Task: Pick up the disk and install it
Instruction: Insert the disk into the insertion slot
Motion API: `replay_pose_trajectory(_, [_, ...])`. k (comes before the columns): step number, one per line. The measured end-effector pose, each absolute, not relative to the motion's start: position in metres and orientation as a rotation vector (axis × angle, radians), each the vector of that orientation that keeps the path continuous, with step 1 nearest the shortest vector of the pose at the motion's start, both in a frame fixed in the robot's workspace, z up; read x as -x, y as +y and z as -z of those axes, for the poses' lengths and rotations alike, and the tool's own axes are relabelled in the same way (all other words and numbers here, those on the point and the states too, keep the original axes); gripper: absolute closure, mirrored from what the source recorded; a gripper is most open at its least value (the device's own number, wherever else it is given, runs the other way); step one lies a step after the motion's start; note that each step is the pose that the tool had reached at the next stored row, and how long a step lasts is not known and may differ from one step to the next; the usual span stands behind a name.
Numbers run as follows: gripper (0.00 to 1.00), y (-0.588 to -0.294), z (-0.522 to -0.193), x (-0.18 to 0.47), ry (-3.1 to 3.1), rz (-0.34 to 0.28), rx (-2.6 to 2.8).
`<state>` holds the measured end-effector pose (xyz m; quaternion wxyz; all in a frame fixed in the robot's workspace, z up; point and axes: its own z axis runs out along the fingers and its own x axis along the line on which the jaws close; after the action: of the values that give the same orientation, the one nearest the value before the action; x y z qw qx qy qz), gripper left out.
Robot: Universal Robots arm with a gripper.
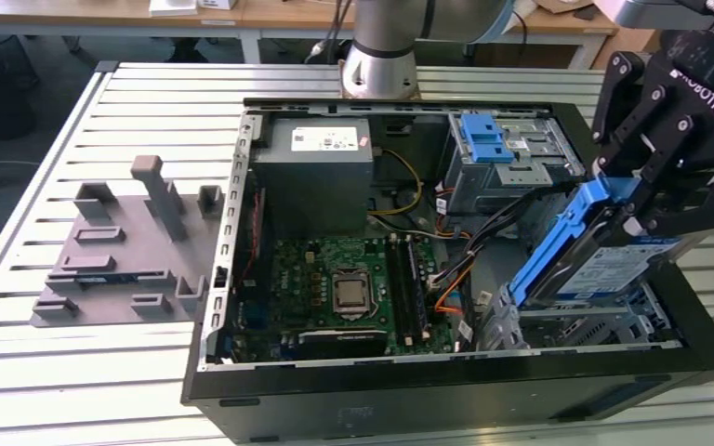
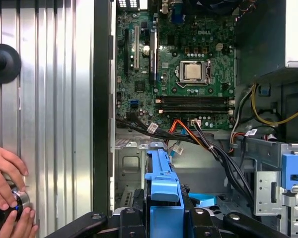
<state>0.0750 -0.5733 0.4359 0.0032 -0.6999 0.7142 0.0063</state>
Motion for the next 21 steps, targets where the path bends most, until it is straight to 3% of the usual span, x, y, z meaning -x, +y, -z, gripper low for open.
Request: replay_pose_trajectory(21, [0.64,-0.573,-0.419,-0.075,2.239,-0.020,2.194])
